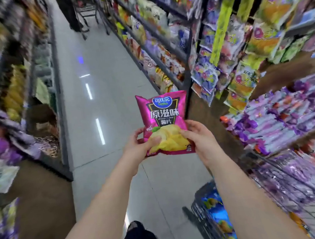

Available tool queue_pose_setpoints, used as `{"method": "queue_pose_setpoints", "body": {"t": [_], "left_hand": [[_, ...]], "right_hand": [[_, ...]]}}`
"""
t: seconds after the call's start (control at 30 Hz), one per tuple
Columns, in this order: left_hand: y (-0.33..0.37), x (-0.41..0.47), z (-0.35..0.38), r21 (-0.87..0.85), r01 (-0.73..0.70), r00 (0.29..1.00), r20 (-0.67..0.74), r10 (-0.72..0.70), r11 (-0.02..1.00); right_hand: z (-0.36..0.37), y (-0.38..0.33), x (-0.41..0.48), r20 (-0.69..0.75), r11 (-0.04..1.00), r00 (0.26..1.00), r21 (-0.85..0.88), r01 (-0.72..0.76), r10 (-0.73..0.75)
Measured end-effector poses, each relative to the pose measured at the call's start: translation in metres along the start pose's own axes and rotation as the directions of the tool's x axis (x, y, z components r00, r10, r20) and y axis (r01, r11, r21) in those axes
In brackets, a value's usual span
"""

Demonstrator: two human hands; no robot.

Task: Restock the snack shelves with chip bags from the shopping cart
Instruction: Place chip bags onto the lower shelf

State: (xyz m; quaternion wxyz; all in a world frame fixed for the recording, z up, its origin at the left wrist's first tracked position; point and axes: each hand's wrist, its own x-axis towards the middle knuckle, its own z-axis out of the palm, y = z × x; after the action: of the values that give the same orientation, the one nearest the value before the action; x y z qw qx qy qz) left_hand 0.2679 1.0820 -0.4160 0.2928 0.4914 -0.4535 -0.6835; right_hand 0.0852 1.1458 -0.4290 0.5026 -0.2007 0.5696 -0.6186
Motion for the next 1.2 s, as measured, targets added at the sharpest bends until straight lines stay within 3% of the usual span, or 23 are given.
{"method": "queue_pose_setpoints", "body": {"t": [0.27,0.43,0.77,1.2], "left_hand": [[0.118,0.126,-0.123,0.004,-0.165,0.983,-0.075,0.165,0.986],[0.165,0.201,-0.171,0.024,-0.175,0.981,-0.08,0.176,0.984],[0.258,0.386,-0.199,0.024,-0.241,0.967,-0.078,0.242,0.97],[0.482,0.638,-0.23,0.121,-0.442,0.889,-0.076,0.452,0.889]], "right_hand": [[0.171,-0.052,0.135,0.045,0.992,0.992,-0.044,0.116,-0.114],[0.238,-0.072,0.192,0.023,0.978,0.983,-0.103,0.184,-0.182],[0.307,-0.129,0.371,0.064,0.958,0.964,-0.117,0.263,-0.257],[0.425,-0.291,0.66,0.216,0.885,0.884,-0.13,0.447,-0.415]]}}
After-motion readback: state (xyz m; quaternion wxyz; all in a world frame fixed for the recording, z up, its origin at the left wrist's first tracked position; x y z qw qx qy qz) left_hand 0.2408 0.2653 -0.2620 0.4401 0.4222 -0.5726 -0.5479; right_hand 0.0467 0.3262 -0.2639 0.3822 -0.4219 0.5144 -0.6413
